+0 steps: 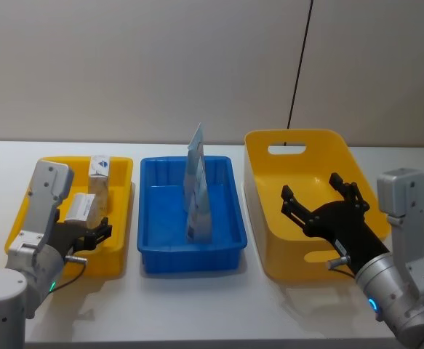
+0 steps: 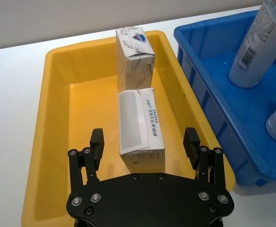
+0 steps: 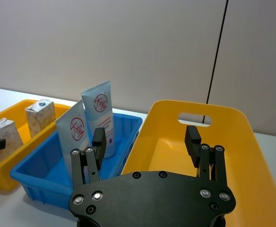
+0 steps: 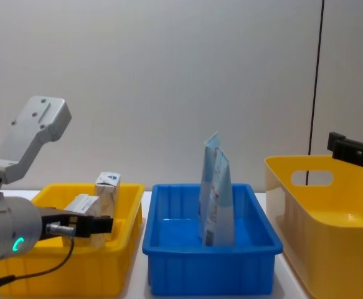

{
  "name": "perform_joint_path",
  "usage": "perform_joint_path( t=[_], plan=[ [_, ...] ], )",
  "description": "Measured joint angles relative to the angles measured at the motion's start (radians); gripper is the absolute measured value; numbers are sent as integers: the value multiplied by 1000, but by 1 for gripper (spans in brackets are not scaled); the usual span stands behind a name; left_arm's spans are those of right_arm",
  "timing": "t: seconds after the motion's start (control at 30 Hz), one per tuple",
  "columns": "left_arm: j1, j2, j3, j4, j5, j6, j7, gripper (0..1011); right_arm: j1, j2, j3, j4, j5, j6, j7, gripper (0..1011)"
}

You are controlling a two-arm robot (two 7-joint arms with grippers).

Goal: Bimanual collaborative sorting of washing and personal care products

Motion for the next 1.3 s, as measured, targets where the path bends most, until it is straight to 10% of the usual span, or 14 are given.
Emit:
perform_joint_path(
  t=[0.63, 1.3],
  plan=[
    [-27, -15, -8, 51, 20, -17, -2, 980, 0, 0, 0, 0, 0, 0, 0, 1002],
    [-34, -20, -12, 64, 26, -21, 1, 450, 0, 0, 0, 0, 0, 0, 0, 1002]
  ],
)
